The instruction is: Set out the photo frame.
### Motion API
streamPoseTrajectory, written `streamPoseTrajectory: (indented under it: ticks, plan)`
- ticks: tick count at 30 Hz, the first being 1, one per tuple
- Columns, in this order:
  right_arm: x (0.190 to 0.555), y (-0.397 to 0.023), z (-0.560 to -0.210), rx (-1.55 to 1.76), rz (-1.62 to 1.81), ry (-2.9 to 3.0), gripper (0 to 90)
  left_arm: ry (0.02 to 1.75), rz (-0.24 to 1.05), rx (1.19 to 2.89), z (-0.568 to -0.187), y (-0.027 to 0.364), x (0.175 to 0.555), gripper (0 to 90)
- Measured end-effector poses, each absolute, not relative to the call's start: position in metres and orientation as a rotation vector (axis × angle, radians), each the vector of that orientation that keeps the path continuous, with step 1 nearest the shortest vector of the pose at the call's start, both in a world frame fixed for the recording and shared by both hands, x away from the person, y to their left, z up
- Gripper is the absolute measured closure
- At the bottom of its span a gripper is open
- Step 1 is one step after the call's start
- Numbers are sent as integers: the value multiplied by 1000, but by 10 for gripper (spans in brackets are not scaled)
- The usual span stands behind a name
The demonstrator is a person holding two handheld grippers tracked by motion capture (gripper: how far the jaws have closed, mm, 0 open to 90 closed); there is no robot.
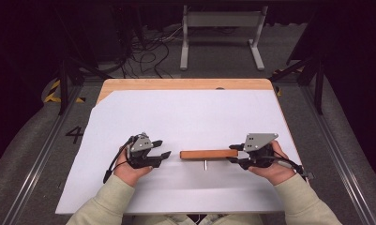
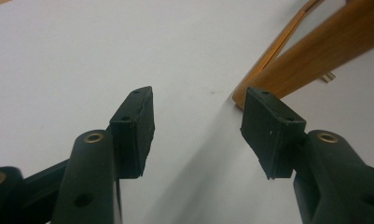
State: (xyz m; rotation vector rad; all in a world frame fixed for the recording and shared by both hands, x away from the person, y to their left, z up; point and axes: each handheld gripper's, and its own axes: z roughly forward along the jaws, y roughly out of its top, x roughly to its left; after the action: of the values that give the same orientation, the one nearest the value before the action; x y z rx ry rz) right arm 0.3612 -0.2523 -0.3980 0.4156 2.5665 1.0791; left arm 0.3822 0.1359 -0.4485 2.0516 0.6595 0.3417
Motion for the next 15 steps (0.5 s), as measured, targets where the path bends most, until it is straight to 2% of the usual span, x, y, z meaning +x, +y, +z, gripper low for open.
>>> streamPoseTrajectory:
  ticks: [6, 9, 10, 11, 12, 15]
  plan:
    - [356, -262, -405, 518, 1077, 2561, 559, 661, 345, 2050, -448, 136, 382, 443]
    - [356, -268, -415, 600, 1036, 2607, 687, 667, 341, 2048, -449, 136, 383, 442]
    - [356, -269, -418, 611, 1025, 2633, 748, 666, 342, 2050, -449, 136, 383, 442]
    - [357, -268, -422, 642, 998, 2670, 862, 665, 343, 2050, -448, 136, 383, 443]
    - [358, -267, -425, 648, 978, 2691, 900, 665, 343, 2050, -448, 136, 383, 444]
    - [361, -261, -430, 666, 1000, 2721, 900, 666, 342, 2051, -449, 136, 383, 445]
